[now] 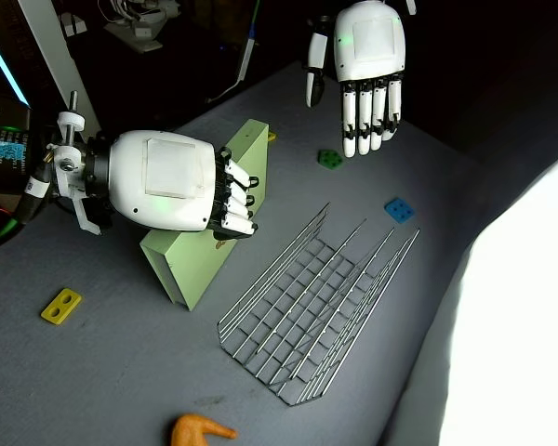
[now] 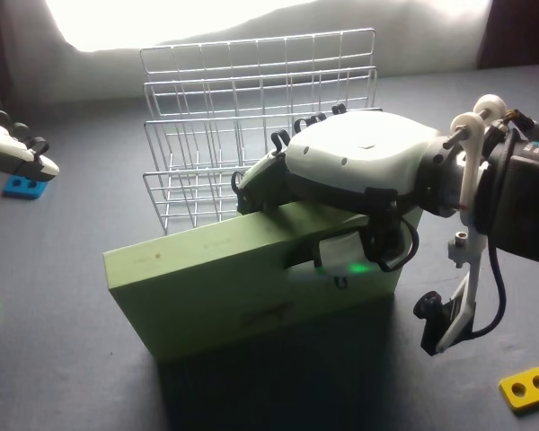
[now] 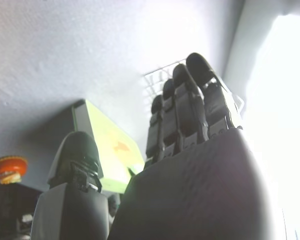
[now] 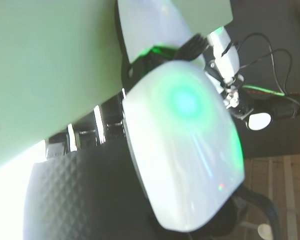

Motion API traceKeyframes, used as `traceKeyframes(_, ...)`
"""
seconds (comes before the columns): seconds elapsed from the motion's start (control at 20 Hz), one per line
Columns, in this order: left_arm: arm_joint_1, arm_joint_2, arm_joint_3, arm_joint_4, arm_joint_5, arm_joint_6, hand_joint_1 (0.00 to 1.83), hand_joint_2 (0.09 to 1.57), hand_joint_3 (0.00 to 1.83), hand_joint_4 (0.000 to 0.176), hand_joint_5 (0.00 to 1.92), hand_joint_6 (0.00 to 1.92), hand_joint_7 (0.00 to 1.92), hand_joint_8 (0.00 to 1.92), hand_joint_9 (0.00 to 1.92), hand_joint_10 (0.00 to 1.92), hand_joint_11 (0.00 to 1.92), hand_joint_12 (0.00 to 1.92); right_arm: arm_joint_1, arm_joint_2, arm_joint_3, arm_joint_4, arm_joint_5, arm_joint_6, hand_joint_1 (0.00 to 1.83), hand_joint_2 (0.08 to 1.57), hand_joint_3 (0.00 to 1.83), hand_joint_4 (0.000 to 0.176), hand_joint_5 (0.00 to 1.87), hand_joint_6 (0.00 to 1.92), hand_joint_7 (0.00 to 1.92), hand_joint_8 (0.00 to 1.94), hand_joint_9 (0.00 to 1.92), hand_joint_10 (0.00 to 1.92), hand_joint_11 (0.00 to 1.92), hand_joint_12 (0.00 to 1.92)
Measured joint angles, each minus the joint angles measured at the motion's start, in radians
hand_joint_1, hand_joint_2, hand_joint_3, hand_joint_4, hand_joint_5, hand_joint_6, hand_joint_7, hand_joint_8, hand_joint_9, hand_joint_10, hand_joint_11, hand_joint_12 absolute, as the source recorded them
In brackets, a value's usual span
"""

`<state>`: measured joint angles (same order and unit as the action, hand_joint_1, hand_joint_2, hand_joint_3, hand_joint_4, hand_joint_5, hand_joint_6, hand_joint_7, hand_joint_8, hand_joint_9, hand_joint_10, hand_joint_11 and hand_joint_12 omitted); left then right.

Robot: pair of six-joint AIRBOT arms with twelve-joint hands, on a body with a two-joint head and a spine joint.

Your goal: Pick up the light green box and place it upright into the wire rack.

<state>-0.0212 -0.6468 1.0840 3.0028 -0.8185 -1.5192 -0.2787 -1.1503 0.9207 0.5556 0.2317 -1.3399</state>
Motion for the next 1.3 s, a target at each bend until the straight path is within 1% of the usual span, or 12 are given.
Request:
traceKeyframes(0.15,0.000,0.000,-0.001,0.000,0.000,0.000,0.34,1.28,0.00,0.000,0.16,0.00,0.24,0.00,0.28,0.00,0.00,0.95,0.020,0.008,0.000,-0.001,-0.029,-0.005,1.36,1.16,0.00,0.000,0.82,1.04,0.95,1.08,0.83,1.47,0.55,1.74)
traceKeyframes(0.25,0.000,0.000,-0.001,0.000,-0.001,0.000,0.35,1.27,0.00,0.000,0.16,0.00,0.24,0.00,0.28,0.00,0.00,0.95,0.041,0.023,-0.003,0.000,-0.040,-0.005,1.36,1.16,0.00,0.000,0.83,1.02,0.94,1.11,0.81,1.50,0.52,1.76)
traceKeyframes(0.3,0.000,0.000,-0.001,0.000,-0.001,0.000,0.38,1.27,0.00,0.000,0.16,0.00,0.24,0.00,0.28,0.00,0.00,0.95,0.055,0.033,-0.008,0.002,-0.040,-0.006,1.24,1.17,0.01,0.000,0.83,1.08,0.93,1.22,0.78,1.35,0.49,1.75)
traceKeyframes(0.35,0.000,0.000,-0.003,0.001,-0.001,0.002,0.36,1.27,0.00,0.006,0.16,0.00,0.23,0.00,0.28,0.00,0.00,0.92,0.073,0.044,-0.017,0.005,-0.041,-0.008,1.35,1.18,0.00,0.000,0.81,1.10,0.91,1.14,0.78,1.49,0.51,1.74)
traceKeyframes(0.5,0.000,0.000,-0.011,-0.001,-0.001,0.005,0.34,1.27,0.00,0.008,0.16,0.00,0.21,0.00,0.27,0.00,0.00,0.88,0.123,0.062,-0.043,0.010,-0.065,-0.008,1.36,1.18,0.00,0.000,0.79,1.12,0.89,1.16,0.77,1.51,0.50,1.75)
traceKeyframes(0.55,-0.001,0.000,-0.011,-0.001,-0.002,0.005,0.36,1.27,0.00,0.008,0.18,0.01,0.23,0.00,0.29,0.00,0.00,0.92,0.155,0.070,-0.061,0.025,-0.087,-0.008,1.36,1.16,0.00,0.000,0.86,0.98,0.94,1.10,0.83,1.47,0.54,1.74)
traceKeyframes(0.7,-0.001,0.000,-0.011,0.001,0.000,0.005,0.38,1.27,0.00,0.005,0.17,0.00,0.23,0.00,0.27,0.00,0.00,0.89,0.204,0.084,-0.076,0.035,-0.105,-0.008,1.36,1.15,0.00,0.000,0.87,0.99,0.95,1.08,0.83,1.46,0.54,1.74)
traceKeyframes(0.75,-0.001,0.000,-0.011,0.000,-0.002,0.005,0.37,1.27,0.00,0.008,0.19,0.00,0.25,0.01,0.30,0.01,0.00,0.94,0.222,0.091,-0.076,0.035,-0.107,-0.008,1.36,1.15,0.00,0.000,0.88,0.97,0.95,1.10,0.82,1.46,0.55,1.75)
traceKeyframes(0.9,-0.001,0.000,-0.011,0.000,-0.001,0.006,0.34,1.27,0.00,0.006,0.18,0.00,0.24,0.00,0.29,0.00,0.00,0.93,0.250,0.098,-0.076,0.035,-0.087,-0.024,1.36,1.15,0.00,0.000,0.86,1.01,0.94,1.10,0.82,1.46,0.55,1.75)
traceKeyframes(0.95,-0.001,0.000,-0.011,0.000,-0.001,0.006,0.36,1.27,0.00,0.007,0.18,0.00,0.25,0.00,0.29,0.00,0.00,0.94,0.255,0.098,-0.076,0.028,-0.078,-0.031,1.36,1.16,0.00,0.000,0.83,1.07,0.92,1.11,0.80,1.47,0.54,1.74)
traceKeyframes(1.05,-0.001,0.000,-0.011,0.000,-0.001,0.006,0.37,1.27,0.00,0.006,0.19,0.00,0.25,0.00,0.28,0.00,0.00,0.94,0.261,0.098,-0.076,0.005,-0.059,-0.033,1.36,1.16,0.00,0.000,0.86,0.99,0.93,1.13,0.80,1.48,0.53,1.74)
traceKeyframes(1.3,-0.003,0.000,-0.011,0.000,-0.002,0.007,0.38,1.27,0.00,0.010,0.18,0.00,0.23,0.00,0.27,0.00,0.00,0.90,0.283,0.077,-0.034,0.002,-0.003,-0.033,1.36,1.16,0.00,0.000,0.86,0.99,0.94,1.12,0.82,1.48,0.52,1.75)
